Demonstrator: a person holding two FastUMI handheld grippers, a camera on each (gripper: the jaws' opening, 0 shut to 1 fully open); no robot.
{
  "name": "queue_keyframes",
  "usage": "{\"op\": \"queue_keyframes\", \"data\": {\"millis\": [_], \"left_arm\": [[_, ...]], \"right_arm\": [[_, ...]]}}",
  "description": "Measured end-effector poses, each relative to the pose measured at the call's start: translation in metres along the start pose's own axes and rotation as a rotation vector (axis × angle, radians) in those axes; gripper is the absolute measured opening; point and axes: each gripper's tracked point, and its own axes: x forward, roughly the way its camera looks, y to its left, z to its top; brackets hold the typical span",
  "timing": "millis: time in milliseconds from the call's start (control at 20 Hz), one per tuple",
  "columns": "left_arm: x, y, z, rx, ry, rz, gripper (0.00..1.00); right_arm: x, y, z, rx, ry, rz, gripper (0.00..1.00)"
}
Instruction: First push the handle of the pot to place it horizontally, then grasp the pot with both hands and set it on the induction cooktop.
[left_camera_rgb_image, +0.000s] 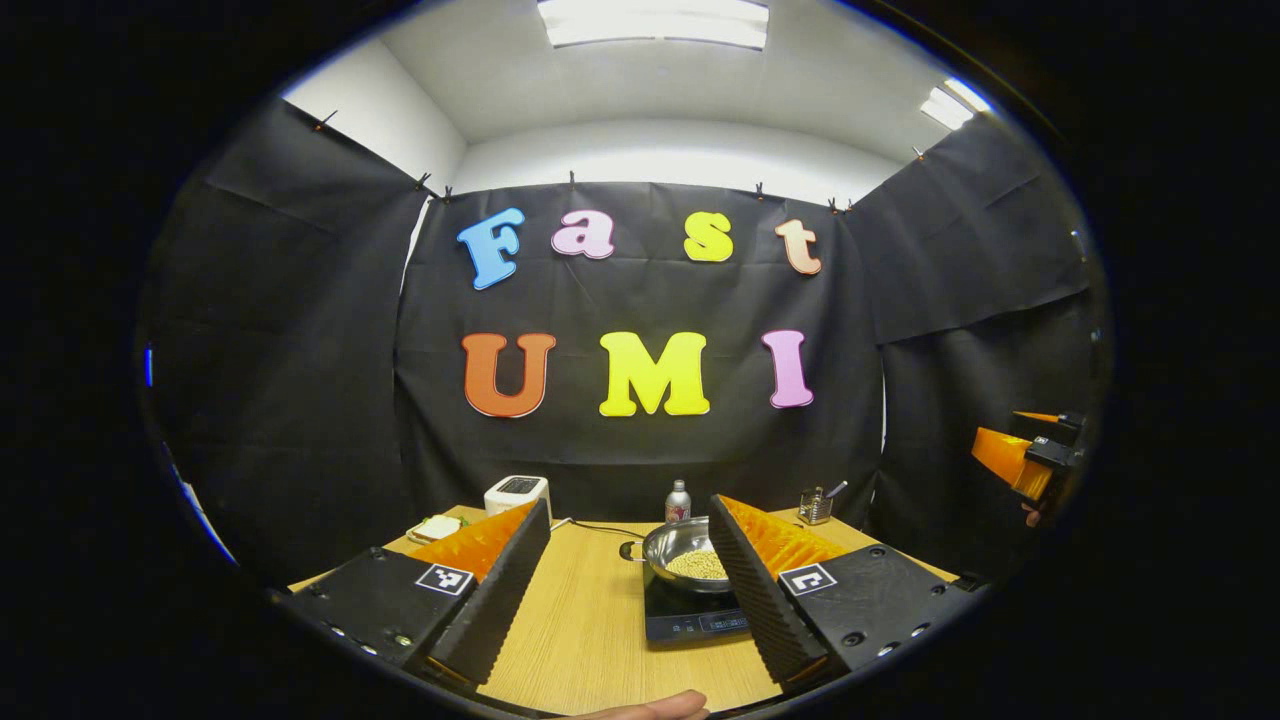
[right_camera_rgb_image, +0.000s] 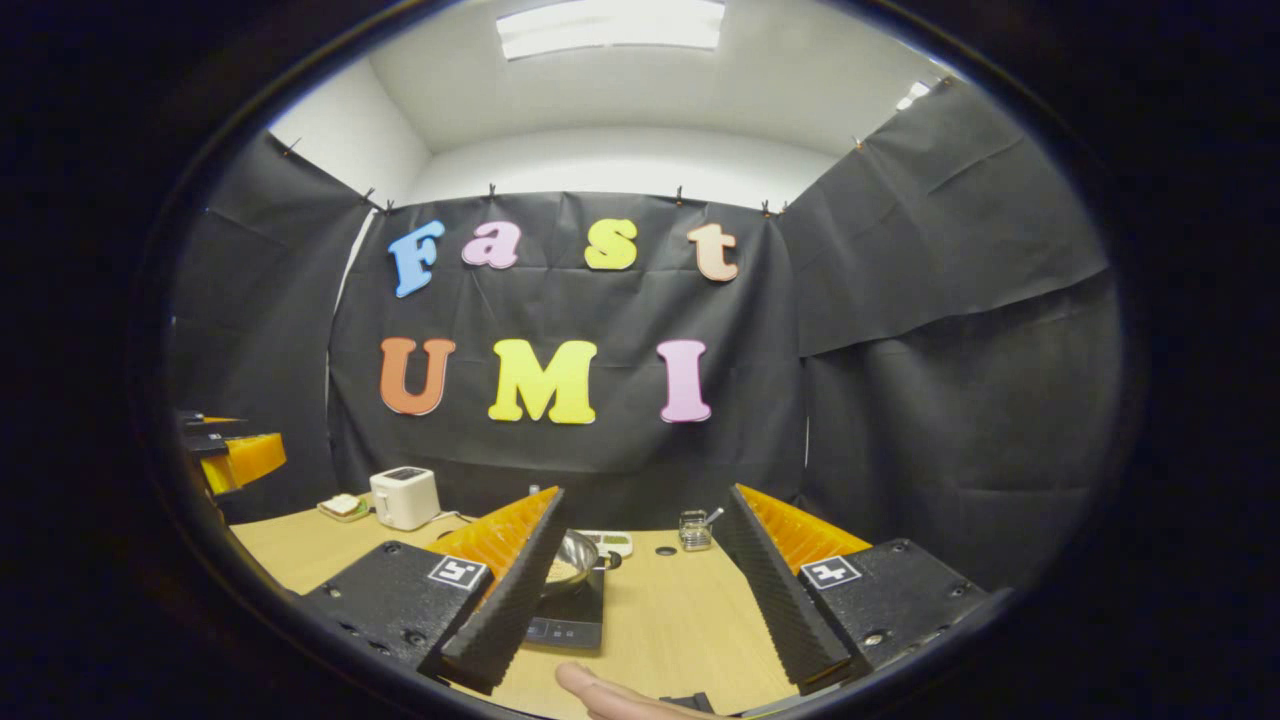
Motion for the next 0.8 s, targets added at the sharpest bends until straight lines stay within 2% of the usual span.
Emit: {"op": "queue_keyframes", "data": {"millis": [300, 450, 550, 800], "left_arm": [[-0.001, -0.001, 0.002, -0.031, -0.025, -0.022, 0.95], [0.002, 0.001, 0.001, -0.035, -0.035, -0.019, 0.95], [0.004, 0.000, -0.003, -0.037, -0.026, -0.022, 0.95], [0.011, 0.002, -0.009, -0.036, -0.005, -0.018, 0.95]], "right_arm": [[0.001, 0.001, 0.003, 0.014, -0.031, 0.016, 0.99], [-0.001, 0.000, 0.001, 0.018, -0.038, 0.020, 0.96], [0.001, 0.000, 0.000, 0.012, -0.037, 0.019, 0.99], [0.004, -0.002, -0.006, 0.007, -0.032, 0.015, 0.96]]}}
